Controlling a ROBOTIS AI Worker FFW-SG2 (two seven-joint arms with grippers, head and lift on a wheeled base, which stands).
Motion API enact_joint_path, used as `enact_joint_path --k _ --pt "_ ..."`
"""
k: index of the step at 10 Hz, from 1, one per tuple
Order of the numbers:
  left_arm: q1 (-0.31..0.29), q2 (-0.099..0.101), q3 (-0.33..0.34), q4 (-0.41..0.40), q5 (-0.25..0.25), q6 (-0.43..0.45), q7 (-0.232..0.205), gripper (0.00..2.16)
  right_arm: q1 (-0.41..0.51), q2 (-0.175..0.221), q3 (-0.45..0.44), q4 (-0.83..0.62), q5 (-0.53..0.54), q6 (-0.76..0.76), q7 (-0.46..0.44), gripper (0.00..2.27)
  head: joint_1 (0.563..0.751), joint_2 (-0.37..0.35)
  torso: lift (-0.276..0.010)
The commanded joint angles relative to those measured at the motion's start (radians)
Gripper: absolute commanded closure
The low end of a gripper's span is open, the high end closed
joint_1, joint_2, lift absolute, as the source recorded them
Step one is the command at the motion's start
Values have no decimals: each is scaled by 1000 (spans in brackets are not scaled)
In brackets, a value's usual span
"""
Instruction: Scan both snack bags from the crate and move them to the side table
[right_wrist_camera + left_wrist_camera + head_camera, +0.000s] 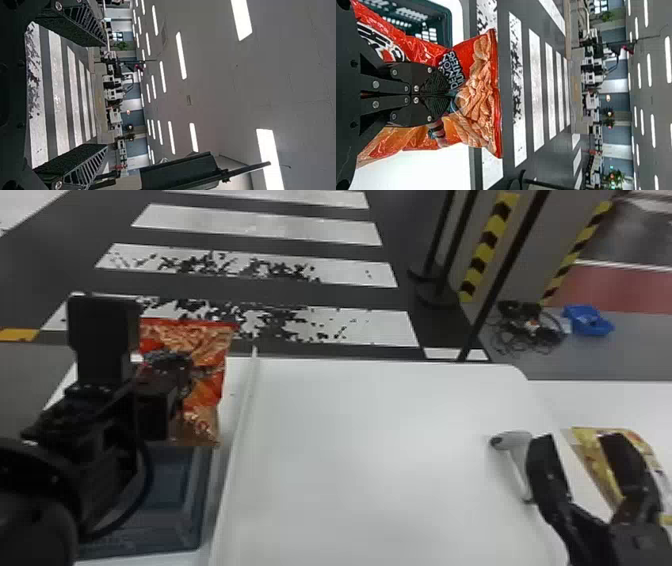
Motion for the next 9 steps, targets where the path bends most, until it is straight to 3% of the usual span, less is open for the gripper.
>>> enact_joint_path --k 1,3,5,7,9 --pt "-41 -3 -95 21 -21 6 0 2142 2 8 -1 -1 1 0 0 83 695 -175 -95" --pt "-101 -30 -243 92 -73 16 -4 2142 2 14 0 -1 2 0 -6 110 695 -231 -95" --pt "-139 -81 -355 185 -87 13 -33 2142 2 15 -3 0 1 0 -11 113 695 -325 -95" --pt "-166 -85 -459 297 -145 -18 -64 2142 -4 25 0 13 2 -3 -9 113 695 -350 -95" --pt "-202 -85 -500 408 -137 -64 -101 2142 -7 25 5 25 2 -18 -9 117 695 -350 -95"
